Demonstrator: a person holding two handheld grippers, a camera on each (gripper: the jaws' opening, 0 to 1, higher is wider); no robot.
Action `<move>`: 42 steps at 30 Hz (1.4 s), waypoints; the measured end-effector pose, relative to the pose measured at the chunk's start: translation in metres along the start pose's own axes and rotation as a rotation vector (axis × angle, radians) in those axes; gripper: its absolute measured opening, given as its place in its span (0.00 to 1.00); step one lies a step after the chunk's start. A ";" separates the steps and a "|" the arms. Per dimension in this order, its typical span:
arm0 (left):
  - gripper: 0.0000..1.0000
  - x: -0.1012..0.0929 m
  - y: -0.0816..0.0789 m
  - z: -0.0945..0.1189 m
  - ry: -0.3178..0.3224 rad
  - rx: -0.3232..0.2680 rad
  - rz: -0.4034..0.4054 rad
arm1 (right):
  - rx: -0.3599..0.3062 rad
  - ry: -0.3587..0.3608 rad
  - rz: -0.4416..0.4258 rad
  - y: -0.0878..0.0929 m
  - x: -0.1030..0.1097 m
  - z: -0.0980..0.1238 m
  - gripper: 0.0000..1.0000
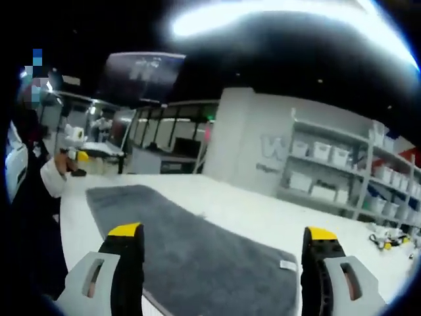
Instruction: Open the folded towel by lifting each exposed corner and separating the folded layers until the towel lies flat within the target outline without major curled edges
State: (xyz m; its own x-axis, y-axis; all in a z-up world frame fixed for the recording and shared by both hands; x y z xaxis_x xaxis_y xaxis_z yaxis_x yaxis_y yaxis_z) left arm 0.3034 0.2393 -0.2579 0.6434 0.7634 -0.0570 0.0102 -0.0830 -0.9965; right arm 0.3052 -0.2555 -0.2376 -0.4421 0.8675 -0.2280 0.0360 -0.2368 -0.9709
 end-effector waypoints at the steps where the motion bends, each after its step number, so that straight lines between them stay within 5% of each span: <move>1: 1.00 -0.003 -0.001 0.000 0.006 -0.003 -0.003 | -0.001 -0.002 0.000 -0.001 0.000 0.001 1.00; 8: 1.00 -0.007 -0.004 0.000 0.011 -0.018 -0.018 | -0.027 -0.011 0.002 -0.009 0.003 0.002 1.00; 23: 1.00 0.010 0.003 0.017 -0.068 0.119 -0.096 | 0.054 0.004 0.050 0.021 0.002 -0.014 1.00; 24: 1.00 0.011 0.005 0.021 -0.067 0.165 -0.112 | 0.055 0.011 0.072 0.022 0.000 -0.011 1.00; 27: 1.00 0.014 0.004 0.025 -0.080 0.176 -0.122 | 0.052 0.019 0.049 0.022 -0.009 -0.004 1.00; 34: 1.00 0.015 0.001 0.030 -0.091 0.155 -0.108 | 0.026 -0.012 0.037 0.017 -0.013 0.016 0.99; 42: 1.00 0.013 0.000 0.035 -0.085 0.163 -0.136 | 0.064 0.017 0.139 0.021 -0.023 0.040 0.94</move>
State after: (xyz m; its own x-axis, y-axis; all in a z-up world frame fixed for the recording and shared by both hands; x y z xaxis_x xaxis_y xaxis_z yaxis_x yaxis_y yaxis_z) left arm 0.2847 0.2718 -0.2603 0.5777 0.8122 0.0808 -0.0353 0.1238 -0.9917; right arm 0.2808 -0.2979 -0.2498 -0.4216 0.8317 -0.3612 0.0379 -0.3819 -0.9234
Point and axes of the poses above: the point that each gripper's makers call its tool centre point, and the gripper's own axes: z roughly backward along the fingers, x roughly to its left, y roughly out of its underside, the point moved 6 cm from there along z, roughly backward along the fingers, and after that the axes turned 3 degrees about y, right-handed, at the moved point
